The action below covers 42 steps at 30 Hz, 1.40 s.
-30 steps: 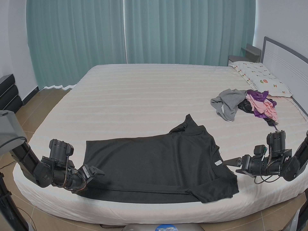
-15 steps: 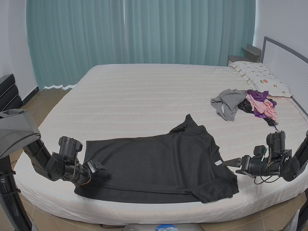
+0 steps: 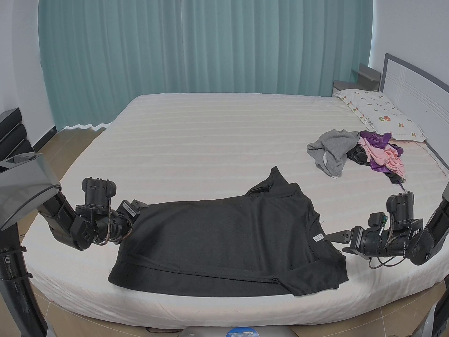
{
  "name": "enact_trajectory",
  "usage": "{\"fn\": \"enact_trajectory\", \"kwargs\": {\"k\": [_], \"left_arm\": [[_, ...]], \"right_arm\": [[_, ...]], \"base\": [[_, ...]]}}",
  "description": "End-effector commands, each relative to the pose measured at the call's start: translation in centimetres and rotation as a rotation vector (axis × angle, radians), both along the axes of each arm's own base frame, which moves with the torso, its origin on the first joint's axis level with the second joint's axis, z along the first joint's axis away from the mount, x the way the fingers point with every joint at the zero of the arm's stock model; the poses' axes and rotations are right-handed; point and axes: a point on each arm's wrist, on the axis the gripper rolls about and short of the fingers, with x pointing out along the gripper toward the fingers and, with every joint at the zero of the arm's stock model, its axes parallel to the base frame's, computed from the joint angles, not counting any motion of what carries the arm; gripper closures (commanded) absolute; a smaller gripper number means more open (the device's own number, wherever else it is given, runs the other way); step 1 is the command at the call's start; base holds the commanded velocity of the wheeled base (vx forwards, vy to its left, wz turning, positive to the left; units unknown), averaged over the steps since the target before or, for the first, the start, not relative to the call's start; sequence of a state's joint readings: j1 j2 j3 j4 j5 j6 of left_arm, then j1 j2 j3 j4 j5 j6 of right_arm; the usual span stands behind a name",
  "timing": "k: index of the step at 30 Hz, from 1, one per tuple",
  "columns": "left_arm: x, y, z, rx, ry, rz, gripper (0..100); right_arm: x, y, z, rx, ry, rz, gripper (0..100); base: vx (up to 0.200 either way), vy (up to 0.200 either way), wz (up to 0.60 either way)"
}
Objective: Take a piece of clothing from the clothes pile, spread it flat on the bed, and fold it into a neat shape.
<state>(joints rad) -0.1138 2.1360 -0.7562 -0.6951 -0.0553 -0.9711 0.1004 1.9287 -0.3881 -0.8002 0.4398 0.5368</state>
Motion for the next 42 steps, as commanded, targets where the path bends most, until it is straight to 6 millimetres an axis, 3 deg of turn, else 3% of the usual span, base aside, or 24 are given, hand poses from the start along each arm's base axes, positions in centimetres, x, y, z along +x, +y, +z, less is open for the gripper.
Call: {"fn": "enact_trajectory", "kwargs": {"k": [1, 5, 10, 15, 24, 33, 42], "left_arm": [[0.9, 1.0, -0.8, -0.048, -0.031, 0.066, 0], [0.8, 2.3, -0.6, -0.069, -0.063, 0.102, 0], [-2.0, 3.1, 0.6, -0.103, -0.042, -0.016, 0], [-4.7, 1.7, 1.5, -0.083, 0.003, -0.129, 0], [-6.9, -0.6, -0.3, -0.013, 0.175, -0.272, 0], [-6.4, -2.2, -2.2, 0.031, 0.236, -0.325, 0], [-3.2, -3.3, -3.3, 0.076, 0.205, -0.288, 0]], "right_arm": [[0.1, -0.1, -0.8, -0.002, 0.02, -0.006, 0], [0.1, -0.2, -1.0, -0.004, 0.024, -0.015, 0], [-0.1, -0.2, -1.1, -0.004, 0.03, -0.014, 0], [-0.2, -0.2, -1.2, -0.005, 0.037, -0.011, 0], [-0.2, -0.1, -1.8, -0.012, 0.06, -0.005, 0], [-0.4, 0.1, -2.1, -0.013, 0.071, 0.003, 0], [-0.4, 0.2, -2.1, -0.014, 0.072, 0.008, 0]], "base": [[0.0, 0.0, 0.0], [0.0, 0.0, 0.0], [0.0, 0.0, 0.0], [0.0, 0.0, 0.0], [0.0, 0.0, 0.0], [0.0, 0.0, 0.0], [0.0, 0.0, 0.0]]}}
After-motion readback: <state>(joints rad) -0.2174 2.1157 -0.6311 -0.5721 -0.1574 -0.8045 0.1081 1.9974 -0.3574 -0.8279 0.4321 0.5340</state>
